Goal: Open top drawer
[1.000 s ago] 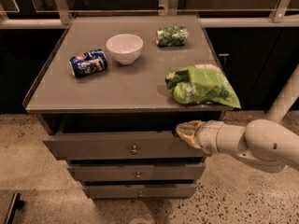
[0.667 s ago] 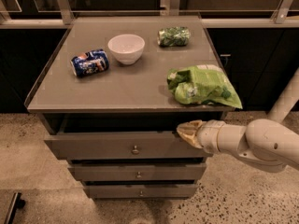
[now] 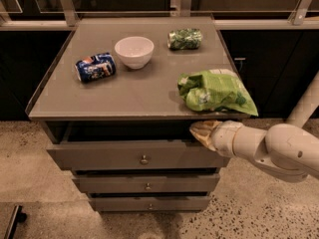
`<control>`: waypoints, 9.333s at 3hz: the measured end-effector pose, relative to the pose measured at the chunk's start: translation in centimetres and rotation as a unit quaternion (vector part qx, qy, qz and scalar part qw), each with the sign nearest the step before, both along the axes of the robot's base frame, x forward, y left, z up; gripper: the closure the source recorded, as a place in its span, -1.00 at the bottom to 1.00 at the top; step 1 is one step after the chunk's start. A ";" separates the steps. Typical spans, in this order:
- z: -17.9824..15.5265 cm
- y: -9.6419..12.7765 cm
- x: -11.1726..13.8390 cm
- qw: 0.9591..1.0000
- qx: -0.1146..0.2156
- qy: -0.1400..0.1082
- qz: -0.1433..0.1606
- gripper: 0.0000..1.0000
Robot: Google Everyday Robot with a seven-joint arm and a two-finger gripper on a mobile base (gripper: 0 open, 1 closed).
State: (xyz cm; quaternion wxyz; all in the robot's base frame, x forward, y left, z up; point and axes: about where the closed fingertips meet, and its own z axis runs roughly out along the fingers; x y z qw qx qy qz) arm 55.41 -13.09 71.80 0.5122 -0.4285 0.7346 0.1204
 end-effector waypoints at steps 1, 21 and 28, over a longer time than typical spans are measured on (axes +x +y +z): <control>0.2 0.1 0.0 1.000 0.000 -0.002 0.001 1.00; -7.2 3.4 -7.7 0.981 -0.048 0.154 0.111 1.00; 1.0 1.5 -15.2 0.994 -0.071 0.037 0.077 0.19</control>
Offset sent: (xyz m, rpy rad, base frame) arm 0.0116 0.0059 -0.0458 -0.0036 0.0736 -0.0637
